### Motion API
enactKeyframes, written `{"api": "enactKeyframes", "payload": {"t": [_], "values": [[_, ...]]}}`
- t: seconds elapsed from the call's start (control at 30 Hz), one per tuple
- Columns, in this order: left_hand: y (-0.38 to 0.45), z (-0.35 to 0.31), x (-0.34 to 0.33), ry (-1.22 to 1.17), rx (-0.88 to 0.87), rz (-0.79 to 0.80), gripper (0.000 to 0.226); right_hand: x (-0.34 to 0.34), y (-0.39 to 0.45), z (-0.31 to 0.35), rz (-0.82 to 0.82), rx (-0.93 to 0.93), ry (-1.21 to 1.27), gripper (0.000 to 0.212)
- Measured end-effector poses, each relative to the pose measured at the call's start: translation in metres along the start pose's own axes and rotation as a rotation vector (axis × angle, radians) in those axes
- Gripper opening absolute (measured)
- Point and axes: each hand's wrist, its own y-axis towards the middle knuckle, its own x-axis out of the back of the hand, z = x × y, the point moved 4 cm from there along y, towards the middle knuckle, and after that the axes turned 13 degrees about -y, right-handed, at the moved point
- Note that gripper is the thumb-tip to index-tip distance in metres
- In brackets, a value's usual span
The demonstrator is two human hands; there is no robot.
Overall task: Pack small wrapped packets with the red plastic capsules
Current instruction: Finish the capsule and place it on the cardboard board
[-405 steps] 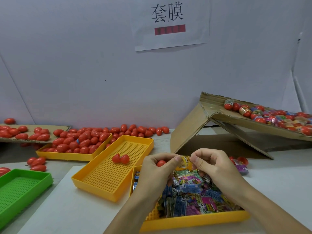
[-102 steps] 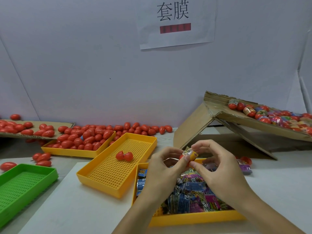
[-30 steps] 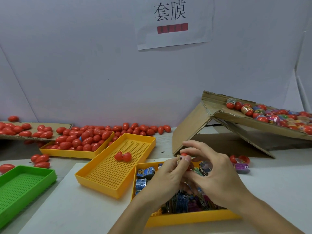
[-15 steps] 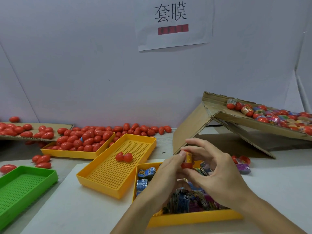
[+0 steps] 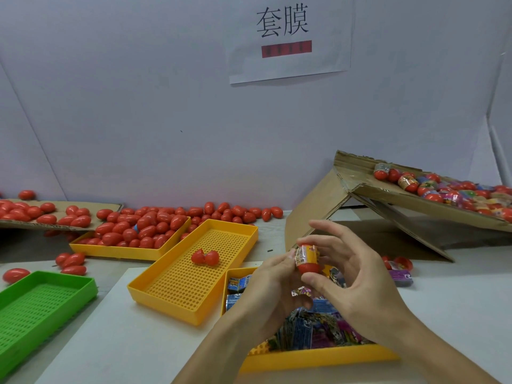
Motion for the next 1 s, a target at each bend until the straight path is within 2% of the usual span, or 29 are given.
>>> {"api": "enactKeyframes", "payload": {"t": [0.13,0.23,0.33,0.4,0.57,1.0], "values": [[0.002,0.0,0.004,0.054,-0.01,-0.082,0.033,0.001,-0.001,-0.003,-0.026,0.007,-0.032,0.072],[0.004,-0.002,0.012,0.111,-0.063,-0.184,0.033,0.004,0.0,-0.006,-0.069,0.038,-0.251,0.075],[0.004,0.001,0.008,0.214,-0.058,-0.098,0.04,0.002,-0.001,-0.006,-0.027,0.072,-0.341,0.077],[0.003,0.003,0.004,0.226,-0.042,-0.056,0.035,0.0,-0.001,-0.003,-0.012,0.074,-0.329,0.073],[0.003,0.003,0.004,0.021,0.006,-0.054,0.04,0.004,0.001,0.0,-0.053,-0.008,-0.231,0.059],[0.002,-0.001,0.001,0.068,-0.021,-0.044,0.046,0.004,0.005,-0.009,0.031,-0.161,0.008,0.051]]}}
